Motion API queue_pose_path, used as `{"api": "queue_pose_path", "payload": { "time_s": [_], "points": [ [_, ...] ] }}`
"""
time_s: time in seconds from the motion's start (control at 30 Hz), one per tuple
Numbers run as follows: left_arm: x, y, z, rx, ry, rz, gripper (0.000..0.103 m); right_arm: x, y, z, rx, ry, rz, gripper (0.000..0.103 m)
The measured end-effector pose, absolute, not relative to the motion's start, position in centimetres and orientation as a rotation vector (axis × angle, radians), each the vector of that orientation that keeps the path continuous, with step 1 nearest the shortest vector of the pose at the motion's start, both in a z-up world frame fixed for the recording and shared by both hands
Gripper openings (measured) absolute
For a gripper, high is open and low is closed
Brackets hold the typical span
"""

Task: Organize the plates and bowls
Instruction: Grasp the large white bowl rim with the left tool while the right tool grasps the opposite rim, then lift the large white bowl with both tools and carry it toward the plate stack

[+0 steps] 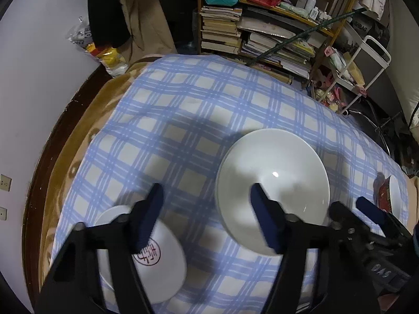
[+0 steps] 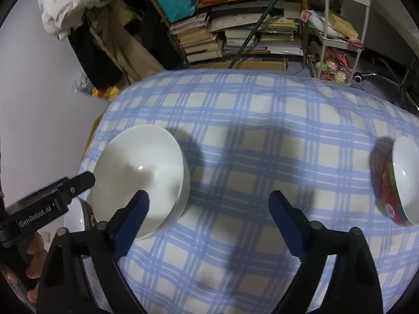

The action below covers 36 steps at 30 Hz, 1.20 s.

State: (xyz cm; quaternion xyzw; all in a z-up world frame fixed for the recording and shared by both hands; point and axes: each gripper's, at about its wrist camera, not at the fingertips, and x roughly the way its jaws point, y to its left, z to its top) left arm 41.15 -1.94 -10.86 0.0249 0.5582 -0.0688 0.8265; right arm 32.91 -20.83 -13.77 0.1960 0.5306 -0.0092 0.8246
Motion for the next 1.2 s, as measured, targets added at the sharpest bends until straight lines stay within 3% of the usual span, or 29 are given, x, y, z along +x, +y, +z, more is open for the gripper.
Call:
{"api": "queue_pose_path", "payload": {
  "time_s": [0.13,0.17,0.2,0.3,0.4,0.63,1.2],
  "points": [
    [41.8,-2.1,-11.8,0.010,1.233,-0.174,0.039,34.0,-20.5,-14.9,0.448,1.177,0.016,0.074],
    [41.9,-2.2,-12.0,0.014,1.234,-0.177,0.036,34.2,-20.5,-15.1,0.452,1.187,0.013,0.066],
    [41.9,-2.5,-12.2,0.028,1.236,-0.176,0.029,34.4,-20.6,-15.4,0.464,1.195,0.013,0.051],
    [41.9,-3.4,-12.6,0.077,1.232,-0.190,0.014,34.9,-21.1,-16.8,0.588,1.259,0.026,0.031],
    [41.8,-4.0,-13.1,0.131,1.229,-0.167,0.007,35.0,-21.1,-17.4,0.646,1.265,0.063,0.014],
    [40.4,-4.1,-12.8,0.153,1.224,-0.161,0.007,33.7,-18.5,-15.4,0.473,1.198,-0.026,0.010],
    [33.1,-7.9,-10.3,0.186,1.179,-0.221,0.008,25.9,-22.2,-13.3,0.544,1.172,-0.094,0.010]
  ]
}}
